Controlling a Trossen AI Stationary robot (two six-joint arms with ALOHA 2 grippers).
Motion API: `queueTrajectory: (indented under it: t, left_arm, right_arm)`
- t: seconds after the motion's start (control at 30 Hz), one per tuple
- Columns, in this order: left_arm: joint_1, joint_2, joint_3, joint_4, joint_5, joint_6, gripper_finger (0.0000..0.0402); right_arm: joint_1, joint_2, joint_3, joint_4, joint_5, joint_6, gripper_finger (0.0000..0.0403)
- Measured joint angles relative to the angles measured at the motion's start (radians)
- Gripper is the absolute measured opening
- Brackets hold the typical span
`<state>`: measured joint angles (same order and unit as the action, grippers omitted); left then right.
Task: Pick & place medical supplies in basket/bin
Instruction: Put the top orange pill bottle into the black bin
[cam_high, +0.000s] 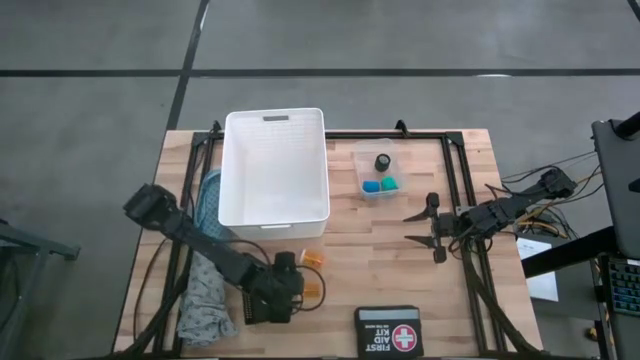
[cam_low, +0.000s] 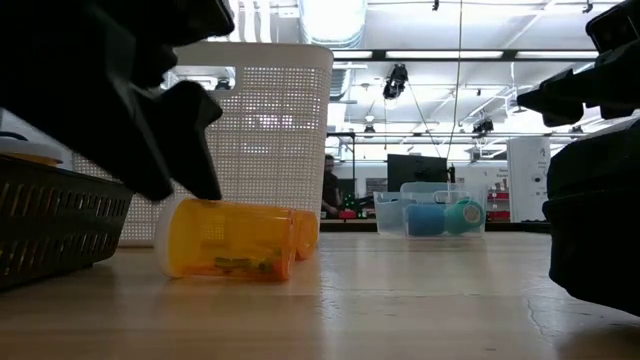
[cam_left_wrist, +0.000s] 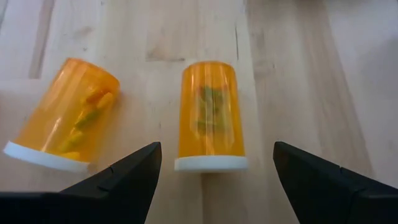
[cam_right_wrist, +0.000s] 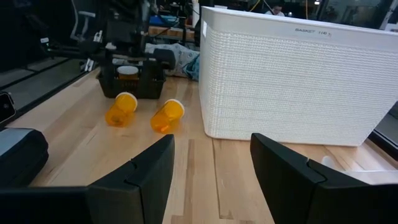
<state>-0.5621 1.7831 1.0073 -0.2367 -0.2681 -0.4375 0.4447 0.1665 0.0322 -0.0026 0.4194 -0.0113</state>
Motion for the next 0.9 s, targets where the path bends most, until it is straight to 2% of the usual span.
queueTrajectory:
  t: [0.43,0.9]
  left_arm:
    - [0.001,0.049,0.000,0.021,0.027,-0.008,0.0310]
    - [0.010,0.056,-0.001,0.004,0.030,-0.008,0.0263]
  right_arm:
    - [0.000,0.002,0.000,-0.001,0.000,0.000,0.0206]
    - [0.000,0.006,0.000,-0.001,0.000,0.000,0.0206]
